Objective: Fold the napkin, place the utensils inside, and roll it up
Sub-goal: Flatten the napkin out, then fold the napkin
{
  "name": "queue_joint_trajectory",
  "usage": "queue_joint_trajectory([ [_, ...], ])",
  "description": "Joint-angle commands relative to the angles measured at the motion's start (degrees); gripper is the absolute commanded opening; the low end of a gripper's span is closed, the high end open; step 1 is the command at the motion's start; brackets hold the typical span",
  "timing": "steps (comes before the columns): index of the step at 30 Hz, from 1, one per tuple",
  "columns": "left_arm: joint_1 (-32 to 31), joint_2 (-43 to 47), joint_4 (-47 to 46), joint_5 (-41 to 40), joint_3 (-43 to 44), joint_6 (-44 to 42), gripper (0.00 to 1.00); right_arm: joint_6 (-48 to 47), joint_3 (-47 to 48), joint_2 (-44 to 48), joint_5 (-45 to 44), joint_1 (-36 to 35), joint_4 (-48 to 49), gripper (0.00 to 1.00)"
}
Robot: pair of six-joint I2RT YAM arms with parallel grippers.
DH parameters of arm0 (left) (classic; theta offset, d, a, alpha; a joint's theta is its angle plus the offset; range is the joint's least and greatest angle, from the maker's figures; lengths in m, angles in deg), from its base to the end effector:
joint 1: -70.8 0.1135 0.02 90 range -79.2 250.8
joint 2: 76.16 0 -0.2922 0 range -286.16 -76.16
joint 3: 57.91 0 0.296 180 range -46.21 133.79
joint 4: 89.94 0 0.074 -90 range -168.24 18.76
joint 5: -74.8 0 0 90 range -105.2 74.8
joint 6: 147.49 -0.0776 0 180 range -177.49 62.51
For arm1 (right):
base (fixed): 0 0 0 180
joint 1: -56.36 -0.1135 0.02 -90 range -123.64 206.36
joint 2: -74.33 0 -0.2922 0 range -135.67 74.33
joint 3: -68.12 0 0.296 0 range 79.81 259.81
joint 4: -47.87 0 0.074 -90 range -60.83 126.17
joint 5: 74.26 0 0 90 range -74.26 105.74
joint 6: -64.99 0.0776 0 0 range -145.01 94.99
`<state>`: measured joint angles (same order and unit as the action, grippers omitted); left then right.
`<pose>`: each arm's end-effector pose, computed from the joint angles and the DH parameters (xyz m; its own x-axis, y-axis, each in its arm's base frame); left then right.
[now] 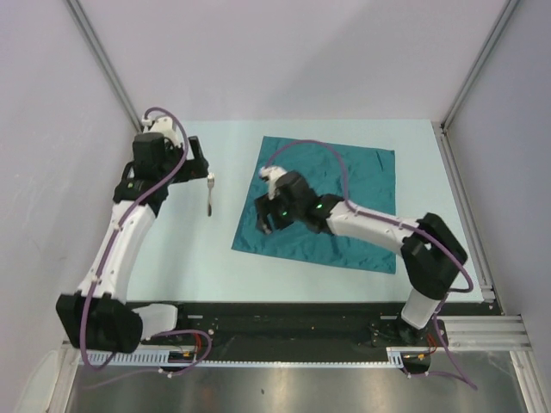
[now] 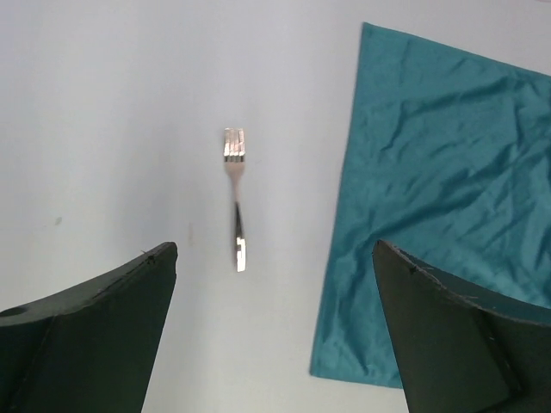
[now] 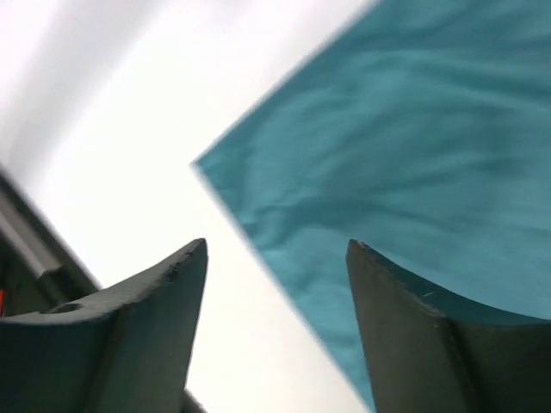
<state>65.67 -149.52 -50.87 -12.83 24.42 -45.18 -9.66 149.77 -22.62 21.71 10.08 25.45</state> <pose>0.3581 -0.0354 0.3636 -0.5147 -0.1677 -0.8408 0.0156 0.9787 -0.2047 0.3124 0.3384 0.2330 -0.6131 -0.2602 -0.7459 -0.6361 0.7226 0.2708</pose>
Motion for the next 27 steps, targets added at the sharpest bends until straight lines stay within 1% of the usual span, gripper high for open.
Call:
queue_joint_trajectory([
  [1, 1.17, 6.13, -3.13, -7.81, -5.16, -4.32, 1.00, -3.31, 6.14, -6.49, -2.45, -7.76, 3.08, 0.68],
  [2, 1.34, 5.69, -1.29, -9.56, -4.63, -4.58, 1.00, -5.14, 7.38, -9.89, -3.16, -10.12, 2.81, 0.65],
  [3, 1.52, 5.51, -0.84, -10.27, -4.36, -4.06, 1.00, -5.68, 8.52, -11.41, -4.12, -11.10, 2.64, 0.64],
  [5, 2.22, 6.21, -1.09, -8.36, -4.45, -3.10, 1.00, -7.35, 12.13, -14.48, -4.83, -13.12, 2.11, 0.63],
  [6, 3.44, 7.43, -1.44, -8.00, -4.71, -2.57, 1.00, -8.05, 13.09, -16.76, -5.10, -13.83, 2.28, 0.63],
  [8, 4.94, 8.67, -3.28, -7.12, -6.29, -1.60, 1.00, -10.24, 14.94, -18.53, -5.89, -15.23, 2.81, 0.62],
  [9, 6.95, 9.63, -3.47, -6.60, -6.64, -1.25, 1.00, -10.87, 15.38, -20.02, -5.98, -15.68, 2.81, 0.62],
  [10, 7.49, 9.90, -3.64, -6.33, -6.99, -0.98, 1.00, -11.39, 15.82, -20.47, -7.98, -16.03, 2.98, 0.61],
  [12, 8.29, 10.43, -4.17, -5.80, -7.17, -0.80, 1.00, -13.06, 16.35, -21.87, -8.87, -16.82, 3.77, 0.60],
  [18, 8.38, 9.56, -3.91, -3.08, -6.91, -0.45, 1.00, -15.27, 18.55, -25.57, -14.50, -19.10, 4.65, 0.56],
  [22, 8.55, 9.29, -3.73, -2.99, -6.82, -0.54, 1.00, -17.02, 19.43, -27.06, -15.12, -19.37, 5.97, 0.54],
  [27, 8.55, 9.82, -3.91, -3.25, -7.00, -0.54, 1.00, -17.29, 21.10, -29.17, -15.73, -19.55, 4.31, 0.51],
])
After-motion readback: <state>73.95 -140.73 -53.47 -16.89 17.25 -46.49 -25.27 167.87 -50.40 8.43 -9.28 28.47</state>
